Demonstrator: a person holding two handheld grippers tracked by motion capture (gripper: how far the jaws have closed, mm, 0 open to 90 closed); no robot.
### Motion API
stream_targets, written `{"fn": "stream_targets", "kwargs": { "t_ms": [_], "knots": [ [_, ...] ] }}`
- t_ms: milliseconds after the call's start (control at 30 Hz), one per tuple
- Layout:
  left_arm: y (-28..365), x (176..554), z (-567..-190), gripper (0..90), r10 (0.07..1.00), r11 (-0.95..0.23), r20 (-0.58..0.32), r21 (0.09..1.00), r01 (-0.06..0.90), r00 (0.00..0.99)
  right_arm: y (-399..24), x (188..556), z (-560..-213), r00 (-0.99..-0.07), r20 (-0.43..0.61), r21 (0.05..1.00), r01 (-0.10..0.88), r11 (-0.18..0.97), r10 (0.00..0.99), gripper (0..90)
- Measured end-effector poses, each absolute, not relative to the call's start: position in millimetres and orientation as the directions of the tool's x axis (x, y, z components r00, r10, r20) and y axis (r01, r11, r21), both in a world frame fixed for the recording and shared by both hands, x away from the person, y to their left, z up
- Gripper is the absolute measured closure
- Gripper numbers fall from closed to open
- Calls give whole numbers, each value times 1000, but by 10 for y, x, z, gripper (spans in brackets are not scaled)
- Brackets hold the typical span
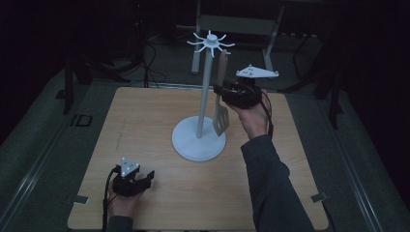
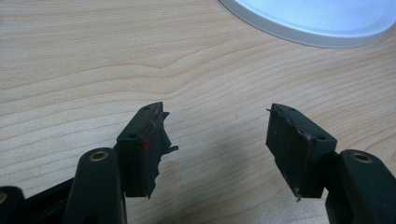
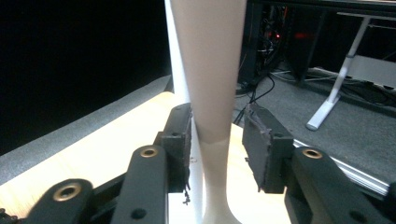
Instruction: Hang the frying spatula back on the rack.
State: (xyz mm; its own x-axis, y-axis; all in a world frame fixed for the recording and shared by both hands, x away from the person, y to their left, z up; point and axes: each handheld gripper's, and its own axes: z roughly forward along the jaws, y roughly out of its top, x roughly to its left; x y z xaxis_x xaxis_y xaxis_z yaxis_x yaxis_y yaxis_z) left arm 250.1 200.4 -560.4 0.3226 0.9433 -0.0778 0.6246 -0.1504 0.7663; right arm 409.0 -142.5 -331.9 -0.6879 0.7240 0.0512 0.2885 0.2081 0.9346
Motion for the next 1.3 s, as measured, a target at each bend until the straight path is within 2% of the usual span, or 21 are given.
{"fn": "stream_targets", "kwargs": {
  "t_ms": [433,1067,1300],
  "knots": [
    [2000,2503,-5607,377,943,-154,-76,766,625,325,-1513,4003,-3374,-694,28,930,281,235,720,499],
    [1976,2511,-5617,377,941,-163,-70,762,627,330,-1794,3890,-3660,-673,36,907,332,258,739,471],
    [1987,2510,-5612,377,942,-160,-72,763,626,329,-2055,3790,-3966,-646,43,886,378,270,762,460]
  ]
}}
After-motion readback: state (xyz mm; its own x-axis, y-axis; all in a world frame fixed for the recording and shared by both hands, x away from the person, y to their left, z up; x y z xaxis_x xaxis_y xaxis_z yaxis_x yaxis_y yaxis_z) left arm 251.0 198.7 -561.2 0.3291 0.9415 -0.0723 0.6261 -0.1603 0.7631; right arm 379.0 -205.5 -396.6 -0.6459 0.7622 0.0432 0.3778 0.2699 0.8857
